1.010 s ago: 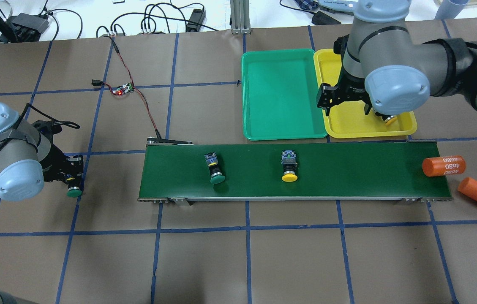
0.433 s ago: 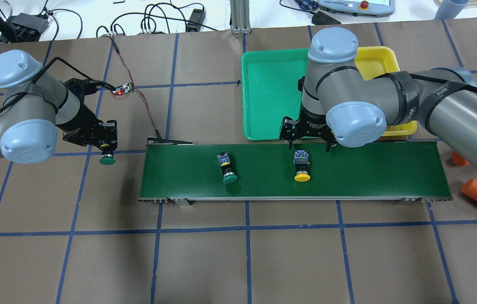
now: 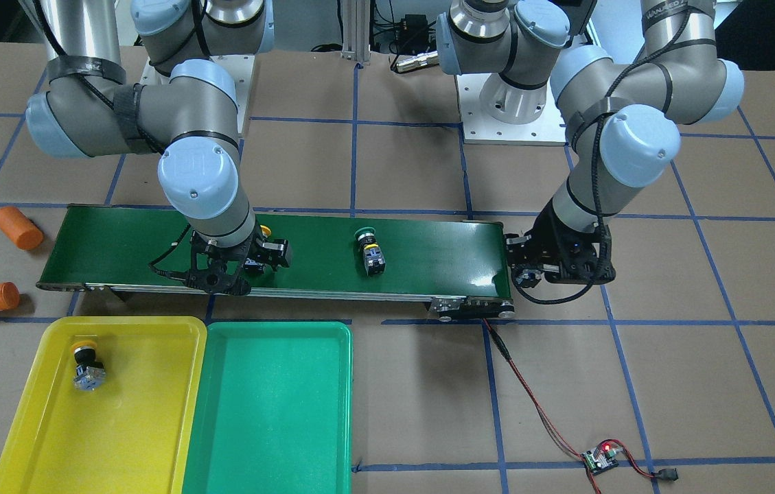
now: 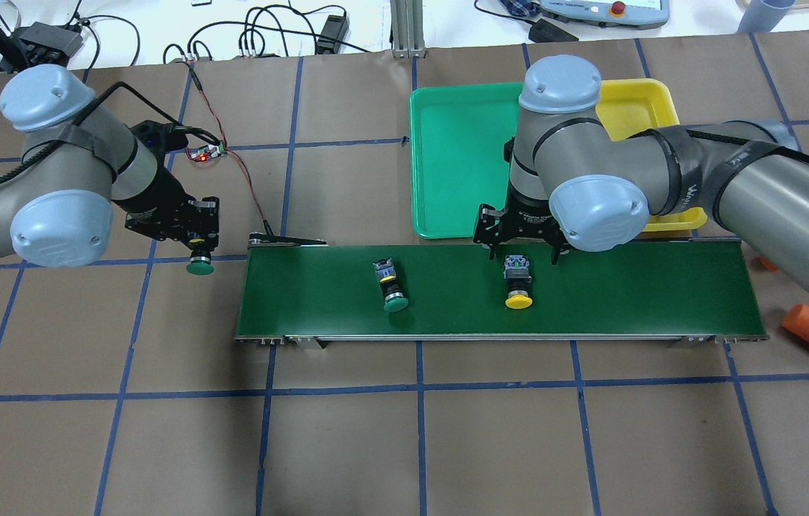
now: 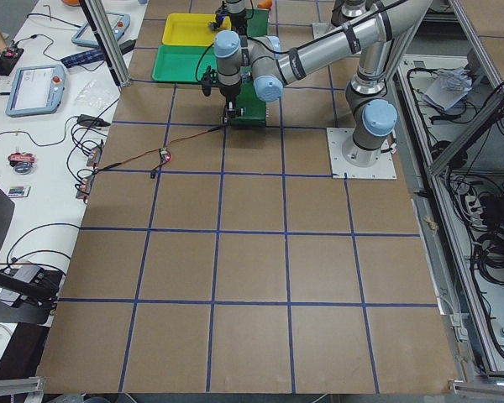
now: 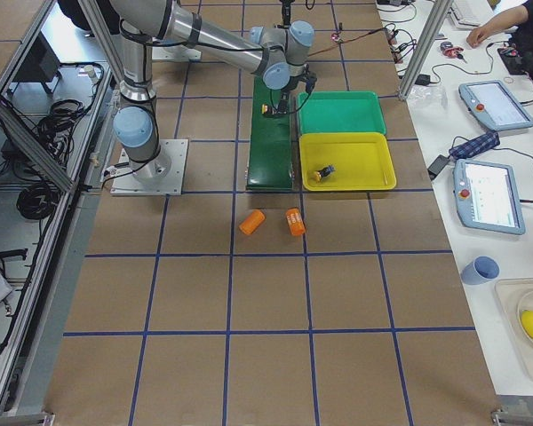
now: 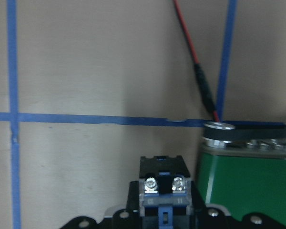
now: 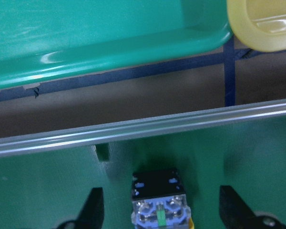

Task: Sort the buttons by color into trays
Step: 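Carry green button toward belt while right gripper grasps belt yellow button, then drop yellow button in yellow tray while left releases green button on belt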

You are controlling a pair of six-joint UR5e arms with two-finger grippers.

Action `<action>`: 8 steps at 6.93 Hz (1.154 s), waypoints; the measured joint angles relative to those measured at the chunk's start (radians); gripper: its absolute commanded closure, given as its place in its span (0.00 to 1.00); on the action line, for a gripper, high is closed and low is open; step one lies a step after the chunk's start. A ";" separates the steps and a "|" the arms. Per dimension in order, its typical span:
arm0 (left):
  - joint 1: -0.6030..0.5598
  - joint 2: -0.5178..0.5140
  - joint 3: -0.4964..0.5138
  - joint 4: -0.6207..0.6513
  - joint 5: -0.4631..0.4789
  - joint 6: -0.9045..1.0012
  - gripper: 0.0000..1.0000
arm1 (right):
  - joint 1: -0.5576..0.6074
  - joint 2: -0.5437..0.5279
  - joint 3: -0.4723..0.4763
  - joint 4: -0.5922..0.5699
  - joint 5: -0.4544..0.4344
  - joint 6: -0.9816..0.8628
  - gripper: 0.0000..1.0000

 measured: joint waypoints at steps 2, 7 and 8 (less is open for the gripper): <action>-0.075 -0.018 -0.004 -0.001 0.002 -0.093 1.00 | -0.005 0.013 0.000 0.003 -0.004 0.018 1.00; -0.157 -0.036 -0.013 -0.001 -0.001 -0.194 0.00 | -0.081 -0.017 -0.089 0.006 -0.036 -0.009 1.00; -0.163 -0.031 -0.011 -0.002 0.000 -0.197 0.00 | -0.140 -0.006 -0.124 0.003 -0.032 -0.077 1.00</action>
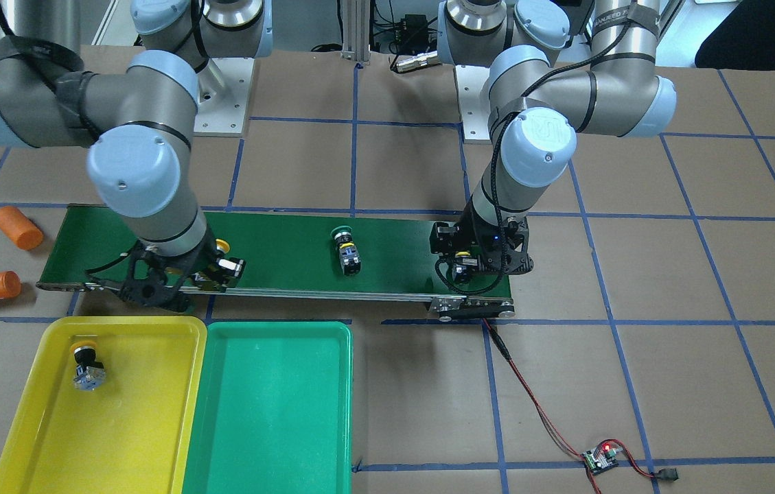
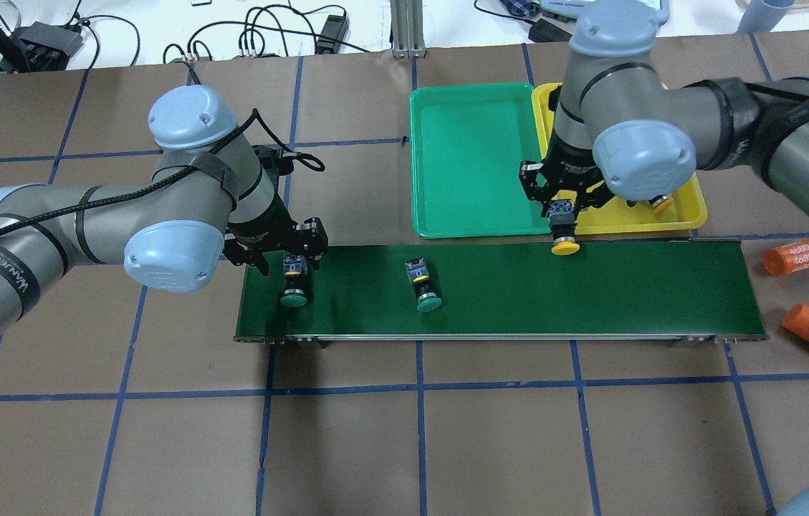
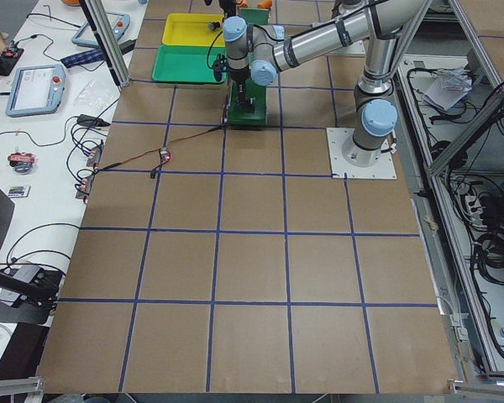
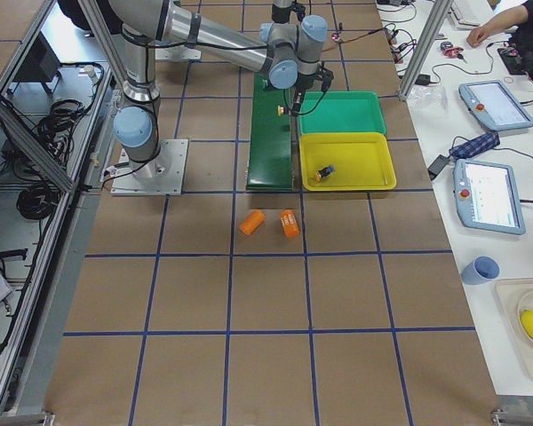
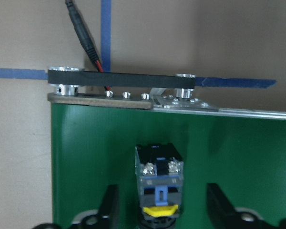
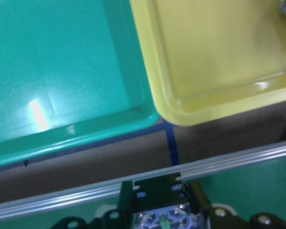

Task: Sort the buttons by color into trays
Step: 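Drop yellow button in yellow tray while left releases green button on belt, then raise the left gripper away from the belt while right opens over tray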

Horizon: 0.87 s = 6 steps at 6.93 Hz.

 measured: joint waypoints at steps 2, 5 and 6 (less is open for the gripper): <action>-0.001 0.043 0.024 -0.038 0.000 -0.001 0.00 | -0.082 0.077 -0.034 -0.116 -0.013 -0.113 1.00; 0.060 0.127 0.220 -0.353 0.018 0.043 0.00 | -0.101 0.223 -0.063 -0.295 -0.081 -0.186 0.12; 0.091 0.155 0.284 -0.465 0.045 0.098 0.00 | -0.101 0.237 -0.062 -0.329 -0.084 -0.191 0.00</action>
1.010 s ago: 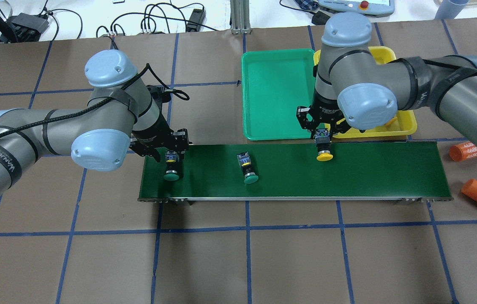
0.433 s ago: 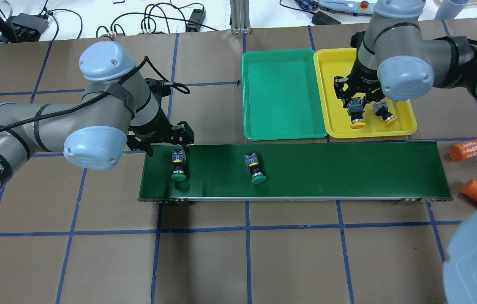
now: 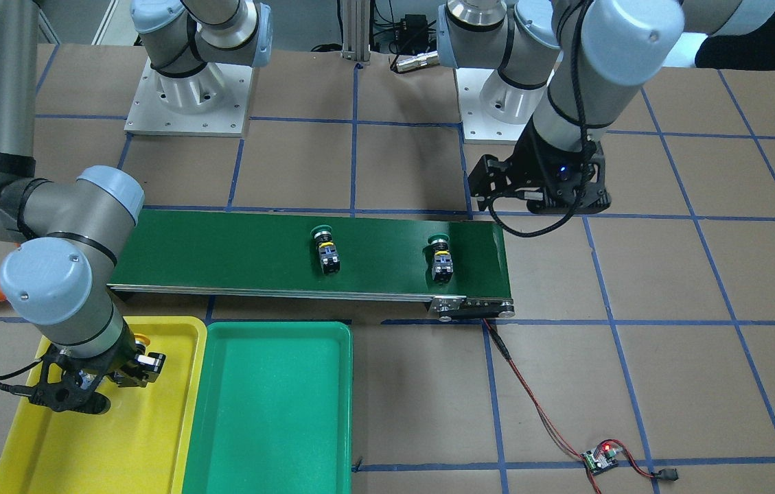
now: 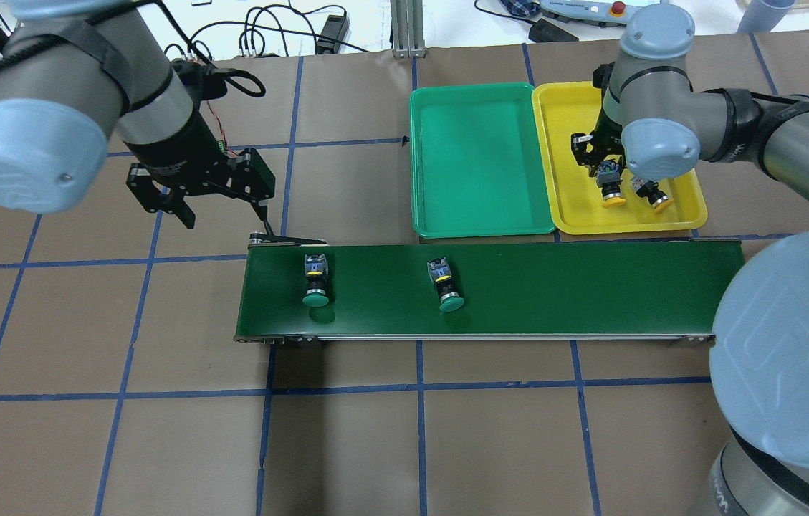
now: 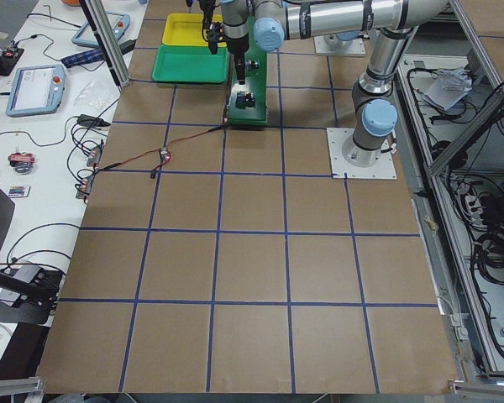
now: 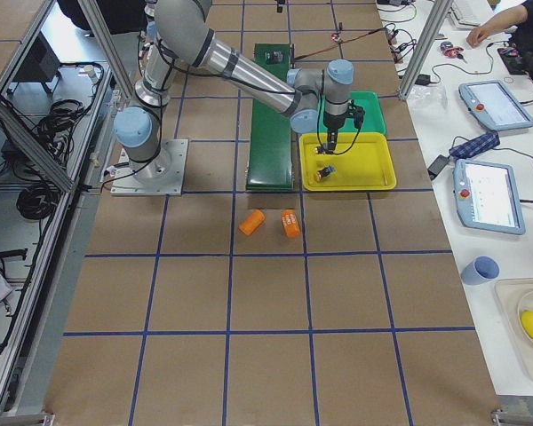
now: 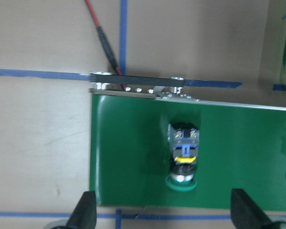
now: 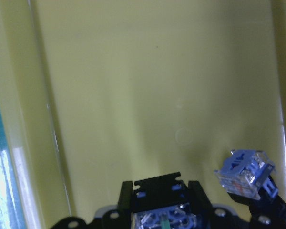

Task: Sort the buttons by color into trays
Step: 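Raise the left gripper away from the belt while right opens over tray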

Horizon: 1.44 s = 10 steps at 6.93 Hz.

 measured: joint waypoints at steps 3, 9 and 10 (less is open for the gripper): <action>0.074 0.023 0.085 -0.096 0.018 0.036 0.00 | -0.001 0.012 0.009 -0.025 0.002 -0.001 0.00; 0.035 -0.020 0.103 0.038 0.009 -0.022 0.00 | 0.077 -0.311 0.050 0.412 0.010 0.051 0.00; 0.035 -0.031 0.100 0.068 0.008 -0.022 0.00 | 0.111 -0.362 0.092 0.462 0.034 0.109 0.00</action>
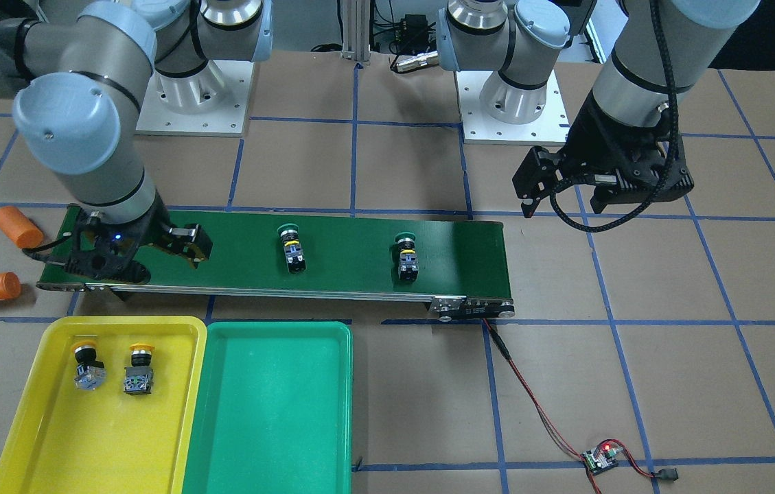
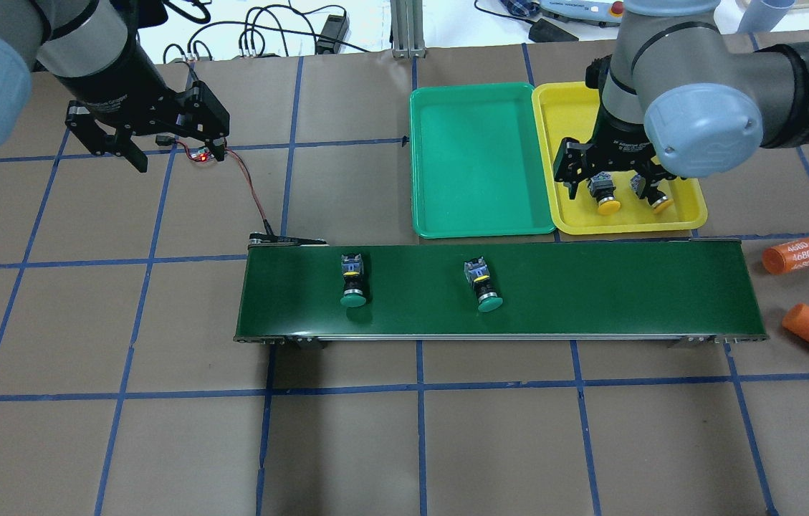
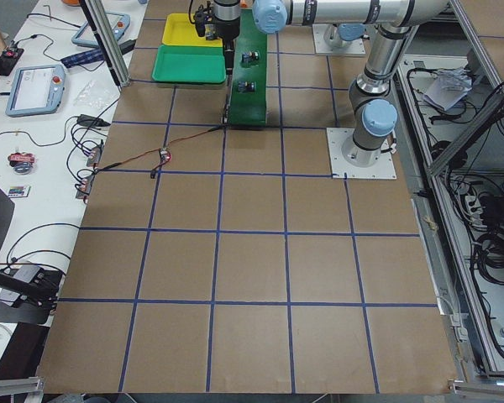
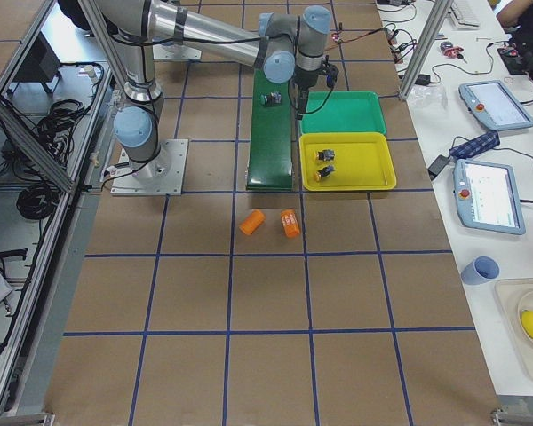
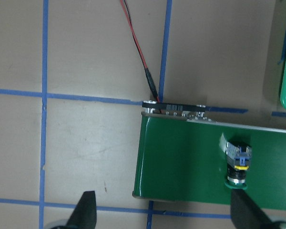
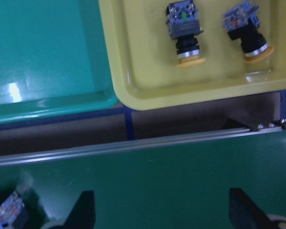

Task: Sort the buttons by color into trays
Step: 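Lower the right gripper onto a green-capped button on the belt and grasp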

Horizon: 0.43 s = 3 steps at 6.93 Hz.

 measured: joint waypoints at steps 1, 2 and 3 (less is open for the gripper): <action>-0.001 -0.004 0.000 0.011 0.003 -0.001 0.00 | 0.026 -0.032 0.044 0.015 0.023 0.053 0.00; -0.002 -0.006 0.000 0.013 0.006 -0.002 0.00 | 0.047 -0.051 0.074 0.017 0.036 0.084 0.00; -0.002 -0.010 0.001 0.012 0.006 -0.003 0.00 | 0.067 -0.061 0.088 0.016 0.064 0.096 0.00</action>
